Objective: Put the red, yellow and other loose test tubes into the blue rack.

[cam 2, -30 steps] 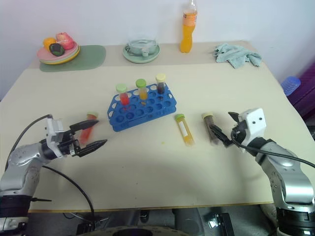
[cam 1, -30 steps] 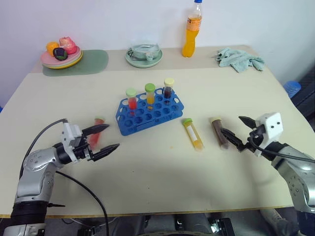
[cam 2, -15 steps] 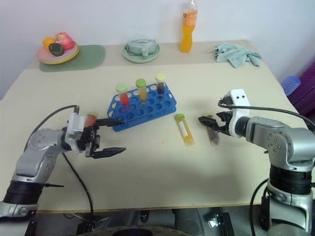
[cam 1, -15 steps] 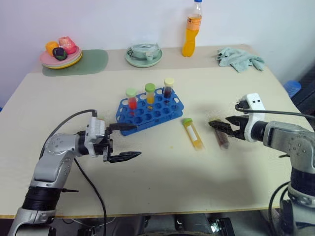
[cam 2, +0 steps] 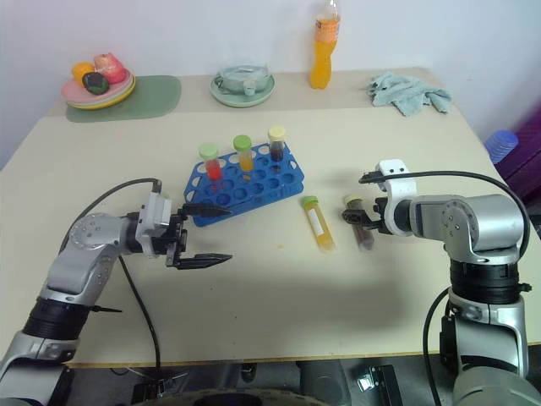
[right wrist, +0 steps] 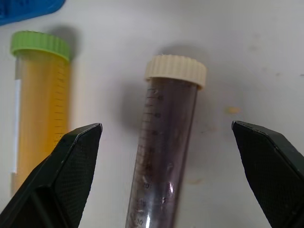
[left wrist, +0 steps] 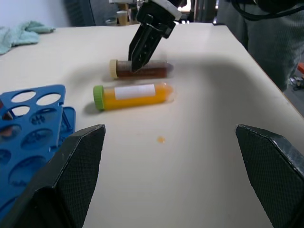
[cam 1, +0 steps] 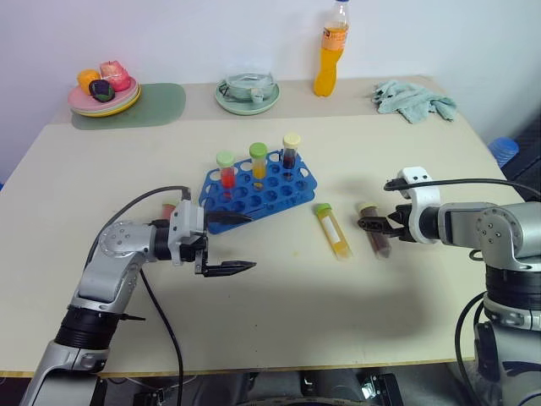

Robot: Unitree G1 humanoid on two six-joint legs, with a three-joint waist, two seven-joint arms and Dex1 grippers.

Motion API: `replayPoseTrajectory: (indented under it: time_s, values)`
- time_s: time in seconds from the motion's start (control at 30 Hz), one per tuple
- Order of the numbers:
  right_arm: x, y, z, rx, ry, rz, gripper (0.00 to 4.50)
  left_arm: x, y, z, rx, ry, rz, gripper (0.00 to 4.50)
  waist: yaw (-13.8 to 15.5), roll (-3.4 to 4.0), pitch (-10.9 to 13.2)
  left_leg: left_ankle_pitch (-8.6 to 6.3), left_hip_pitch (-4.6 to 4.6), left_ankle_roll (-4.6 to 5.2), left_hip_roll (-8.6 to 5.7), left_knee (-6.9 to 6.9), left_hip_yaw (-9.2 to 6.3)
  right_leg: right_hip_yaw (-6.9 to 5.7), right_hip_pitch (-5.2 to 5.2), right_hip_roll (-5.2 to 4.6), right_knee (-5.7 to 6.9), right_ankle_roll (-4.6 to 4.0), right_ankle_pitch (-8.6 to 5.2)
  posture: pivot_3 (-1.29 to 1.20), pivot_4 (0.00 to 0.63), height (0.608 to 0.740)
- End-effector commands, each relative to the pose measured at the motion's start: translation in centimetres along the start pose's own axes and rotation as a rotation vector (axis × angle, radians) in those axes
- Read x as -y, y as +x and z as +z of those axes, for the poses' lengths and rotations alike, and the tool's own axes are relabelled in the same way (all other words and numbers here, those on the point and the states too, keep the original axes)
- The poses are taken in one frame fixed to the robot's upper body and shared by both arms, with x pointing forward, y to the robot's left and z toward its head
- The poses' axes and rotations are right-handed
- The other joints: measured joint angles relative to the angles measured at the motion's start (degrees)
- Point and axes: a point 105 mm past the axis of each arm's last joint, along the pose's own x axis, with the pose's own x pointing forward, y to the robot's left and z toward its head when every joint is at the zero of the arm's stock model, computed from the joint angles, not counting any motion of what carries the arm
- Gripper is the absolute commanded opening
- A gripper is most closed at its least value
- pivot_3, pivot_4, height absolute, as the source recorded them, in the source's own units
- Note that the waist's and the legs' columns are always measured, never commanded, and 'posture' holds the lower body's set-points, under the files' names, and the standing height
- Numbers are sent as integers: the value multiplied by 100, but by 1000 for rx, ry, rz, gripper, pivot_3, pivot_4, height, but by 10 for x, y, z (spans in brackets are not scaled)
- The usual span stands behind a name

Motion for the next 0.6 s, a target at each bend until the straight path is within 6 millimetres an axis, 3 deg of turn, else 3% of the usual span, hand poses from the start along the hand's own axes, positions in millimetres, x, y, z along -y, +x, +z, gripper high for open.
replayPoseTrajectory:
  time_s: [0.03,0.1,0.2,0.37,0.6]
  values:
    - [0,0,5,0,-42,-12,4500,0,9,10,21,34,-16,4451,0,0,0,0,0,0,0,0,0,0,0,0,0,0,0,0,150,740]
    - [1,3,4,-15,-65,-25,4500,0,13,11,28,36,-14,4451,-1,0,0,0,0,1,0,1,0,0,0,0,0,1,0,0,150,740]
    - [0,7,0,-41,-101,-27,3679,-2,17,13,37,39,-9,4500,0,0,0,0,-1,1,0,3,0,0,0,0,0,3,2,0,150,740]
    - [-2,11,-3,-53,-190,-29,1101,-2,19,13,39,40,-4,4500,-12,0,-1,1,0,0,0,4,0,-1,1,1,1,4,3,0,150,740]
    - [-7,10,-1,-16,-389,-31,1101,-4,21,16,42,47,21,4500,-2,0,-1,0,1,1,-1,19,0,0,10,1,-3,8,13,0,150,740]
